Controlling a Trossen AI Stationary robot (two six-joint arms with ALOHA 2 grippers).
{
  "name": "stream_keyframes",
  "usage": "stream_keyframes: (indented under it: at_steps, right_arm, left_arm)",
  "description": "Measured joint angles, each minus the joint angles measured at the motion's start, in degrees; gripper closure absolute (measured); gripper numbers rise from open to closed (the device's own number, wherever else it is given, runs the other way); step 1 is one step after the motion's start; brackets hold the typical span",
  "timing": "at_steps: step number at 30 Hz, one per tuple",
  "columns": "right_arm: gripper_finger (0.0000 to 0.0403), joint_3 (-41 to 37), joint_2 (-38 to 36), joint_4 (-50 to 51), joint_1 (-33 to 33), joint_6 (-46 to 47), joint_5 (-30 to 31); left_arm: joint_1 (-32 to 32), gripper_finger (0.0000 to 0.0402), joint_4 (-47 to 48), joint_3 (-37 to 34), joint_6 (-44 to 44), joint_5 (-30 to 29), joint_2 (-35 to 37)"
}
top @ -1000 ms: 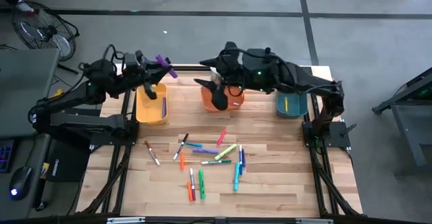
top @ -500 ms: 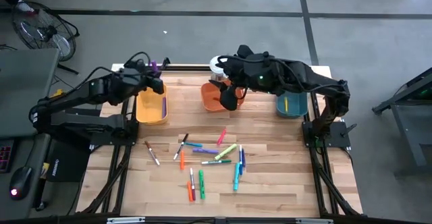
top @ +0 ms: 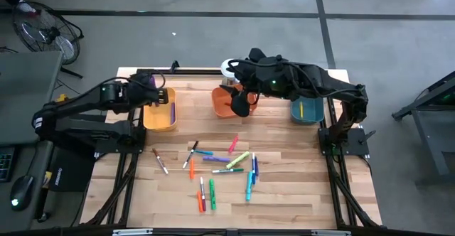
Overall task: Pick & Place Markers
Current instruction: Put the violet highlighter pen into the yellow bin
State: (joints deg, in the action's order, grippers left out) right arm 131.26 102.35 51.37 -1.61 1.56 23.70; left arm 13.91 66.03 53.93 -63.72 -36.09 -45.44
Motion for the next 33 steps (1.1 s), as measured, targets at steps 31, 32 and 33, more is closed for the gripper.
stream_keyframes:
  at_steps: [31, 32, 33]
  right_arm:
    - [0.0151, 0.0, 0.02, 4.29, -1.83, -0.33, -0.21]
    - [0.0151, 0.02, 0.02, 4.42, -1.83, -0.27, -0.23]
    - [0.0151, 0.02, 0.02, 4.83, -1.83, -0.14, -0.23]
  left_arm:
    - [9.91, 0.0343, -16.76, -20.32, -6.94, 12.11, -10.88]
    - [10.87, 0.0343, -17.29, -20.32, -5.73, 13.01, -11.62]
    - [11.71, 0.0343, -17.93, -20.32, -4.56, 13.66, -12.29]
